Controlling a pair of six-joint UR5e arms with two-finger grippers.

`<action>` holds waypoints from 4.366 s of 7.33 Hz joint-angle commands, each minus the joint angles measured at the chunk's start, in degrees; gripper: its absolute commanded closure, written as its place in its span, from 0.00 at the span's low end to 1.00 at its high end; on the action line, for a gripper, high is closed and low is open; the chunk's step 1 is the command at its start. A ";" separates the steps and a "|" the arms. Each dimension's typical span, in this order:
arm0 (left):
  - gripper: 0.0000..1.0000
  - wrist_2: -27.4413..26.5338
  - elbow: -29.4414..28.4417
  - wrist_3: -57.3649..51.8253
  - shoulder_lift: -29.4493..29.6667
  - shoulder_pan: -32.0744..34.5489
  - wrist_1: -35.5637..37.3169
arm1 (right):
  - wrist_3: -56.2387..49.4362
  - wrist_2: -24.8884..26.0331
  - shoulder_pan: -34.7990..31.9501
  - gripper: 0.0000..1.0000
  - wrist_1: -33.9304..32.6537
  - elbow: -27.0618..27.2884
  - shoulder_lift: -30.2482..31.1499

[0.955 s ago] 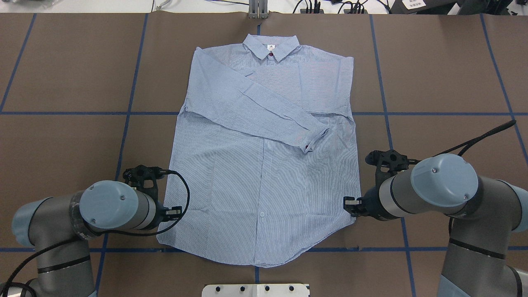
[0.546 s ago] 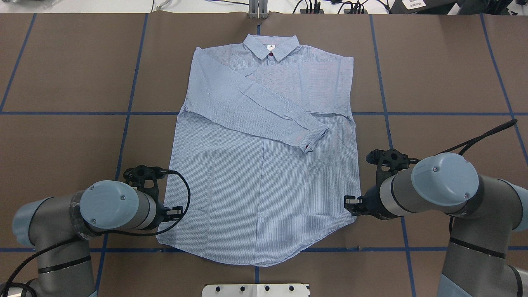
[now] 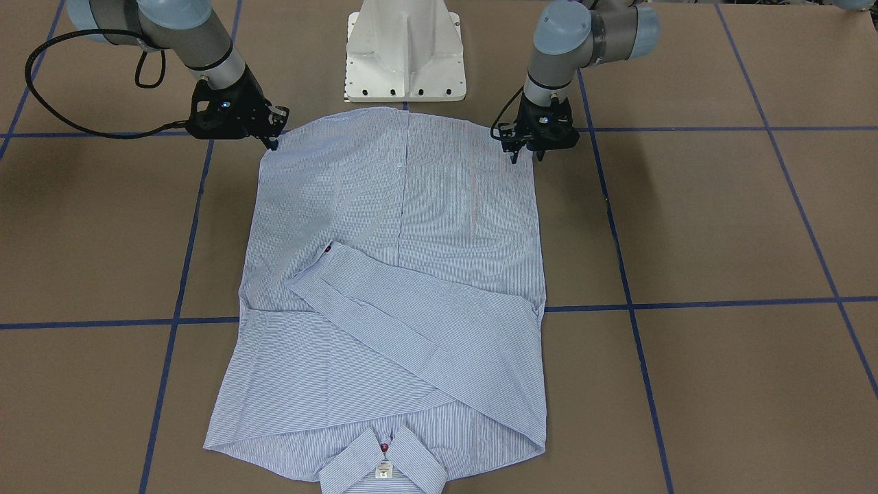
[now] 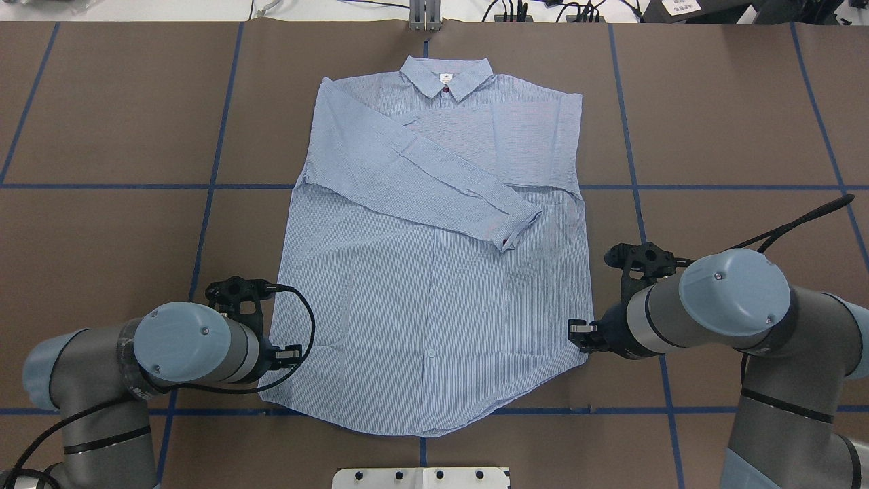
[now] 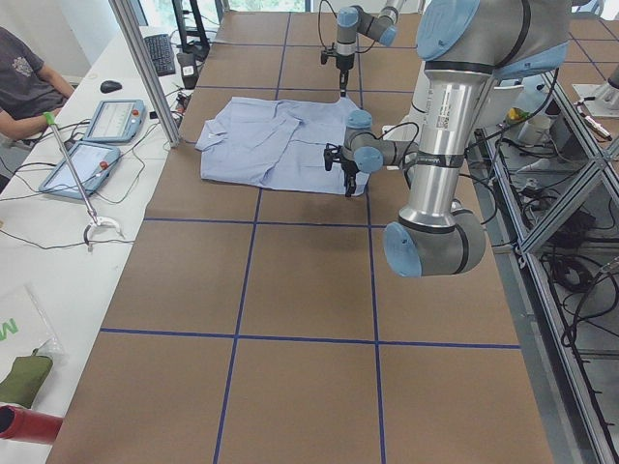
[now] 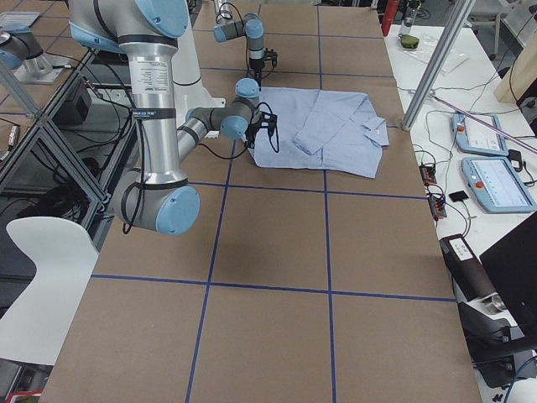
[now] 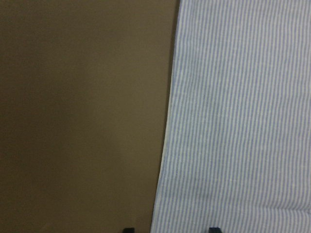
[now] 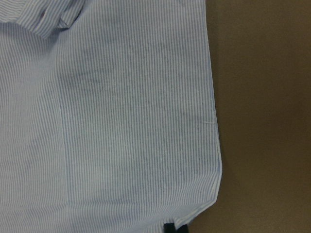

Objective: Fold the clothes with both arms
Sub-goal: 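Grasp the hem corners nearest the robot with both grippers, then lift the hem with both grippers and pull it slightly outward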

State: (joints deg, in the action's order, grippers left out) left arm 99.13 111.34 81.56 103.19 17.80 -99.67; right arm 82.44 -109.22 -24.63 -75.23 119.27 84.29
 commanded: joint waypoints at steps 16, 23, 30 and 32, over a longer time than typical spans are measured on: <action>0.92 0.19 0.80 0.26 -0.10 -0.57 0.09 | -0.09 -1.00 -1.47 1.00 -0.09 -0.18 0.26; 1.00 0.36 8.63 -0.35 -0.10 1.26 7.29 | -0.97 -5.92 -5.69 1.00 0.44 -0.18 0.79; 1.00 0.89 7.04 -2.81 0.60 3.38 7.38 | -0.97 -7.41 -8.15 1.00 0.17 -0.18 0.53; 1.00 4.82 9.58 -2.73 0.60 3.47 7.56 | -0.97 -9.43 -9.29 1.00 0.53 0.35 0.53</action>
State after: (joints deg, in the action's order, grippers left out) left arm 101.69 119.26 78.77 103.75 21.24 -92.25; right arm 81.47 -117.54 -33.24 -74.88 119.27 84.88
